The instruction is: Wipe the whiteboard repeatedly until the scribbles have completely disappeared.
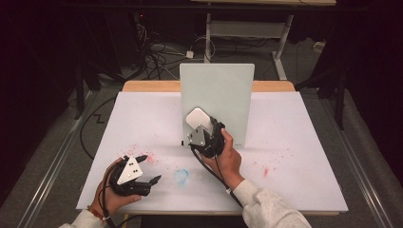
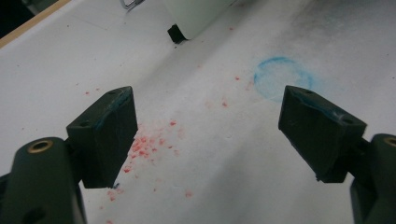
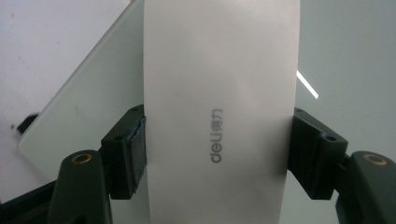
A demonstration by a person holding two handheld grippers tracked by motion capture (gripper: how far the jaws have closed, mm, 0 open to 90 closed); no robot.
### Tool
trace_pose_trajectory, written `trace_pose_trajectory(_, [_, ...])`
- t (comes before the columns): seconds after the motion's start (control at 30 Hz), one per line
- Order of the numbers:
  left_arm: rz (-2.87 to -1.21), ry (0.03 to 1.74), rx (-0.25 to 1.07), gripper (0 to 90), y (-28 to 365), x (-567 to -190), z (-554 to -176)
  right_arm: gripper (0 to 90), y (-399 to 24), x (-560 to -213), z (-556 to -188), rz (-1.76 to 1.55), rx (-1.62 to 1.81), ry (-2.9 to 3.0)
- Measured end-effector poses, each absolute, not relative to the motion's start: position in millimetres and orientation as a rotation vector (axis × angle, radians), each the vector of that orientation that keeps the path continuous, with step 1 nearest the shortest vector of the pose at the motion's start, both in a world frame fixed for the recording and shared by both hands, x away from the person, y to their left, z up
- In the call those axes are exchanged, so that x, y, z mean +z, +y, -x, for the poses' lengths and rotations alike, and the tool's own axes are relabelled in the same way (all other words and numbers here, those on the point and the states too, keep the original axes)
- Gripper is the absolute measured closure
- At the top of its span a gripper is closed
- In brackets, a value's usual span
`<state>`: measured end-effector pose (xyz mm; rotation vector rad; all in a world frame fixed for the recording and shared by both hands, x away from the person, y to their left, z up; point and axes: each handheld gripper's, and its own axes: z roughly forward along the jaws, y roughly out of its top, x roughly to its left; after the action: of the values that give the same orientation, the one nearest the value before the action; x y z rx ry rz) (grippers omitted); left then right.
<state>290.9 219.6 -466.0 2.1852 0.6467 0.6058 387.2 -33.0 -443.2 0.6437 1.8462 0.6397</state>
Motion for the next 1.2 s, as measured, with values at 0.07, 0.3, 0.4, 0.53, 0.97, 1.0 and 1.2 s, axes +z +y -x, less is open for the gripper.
trace_pose_trajectory(0.07, [-2.182,0.643,0.603,19.0,218.6,-465.6,-291.1,31.0,-31.3,-433.0,-391.2,-0.654,0.662,1.844])
trace_pose_trajectory(0.3, [-2.192,0.642,0.581,19.0,216.9,-467.2,-292.5,31.0,-15.0,-414.1,-399.3,-0.653,0.687,1.814])
trace_pose_trajectory(0.4, [-2.191,0.643,0.58,19.0,218.1,-467.3,-292.0,31.0,-9.9,-423.2,-395.9,-0.621,0.666,1.818])
trace_pose_trajectory(0.53, [-2.19,0.639,0.589,19.0,219.7,-467.6,-291.1,31.0,-4.7,-443.6,-388.0,-0.559,0.612,1.853])
trace_pose_trajectory(0.97, [-2.199,0.64,0.585,19.0,217.9,-467.6,-291.8,31.0,-7.9,-467.6,-378.0,-0.52,0.561,1.924])
trace_pose_trajectory(1.0, [-2.196,0.64,0.585,19.0,217.5,-467.8,-291.9,31.0,-7.5,-463.7,-379.7,-0.527,0.579,1.919])
trace_pose_trajectory(1.2, [-2.2,0.636,0.576,19.0,217.4,-468.3,-292.2,31.0,-10.2,-427.5,-393.7,-0.604,0.666,1.88])
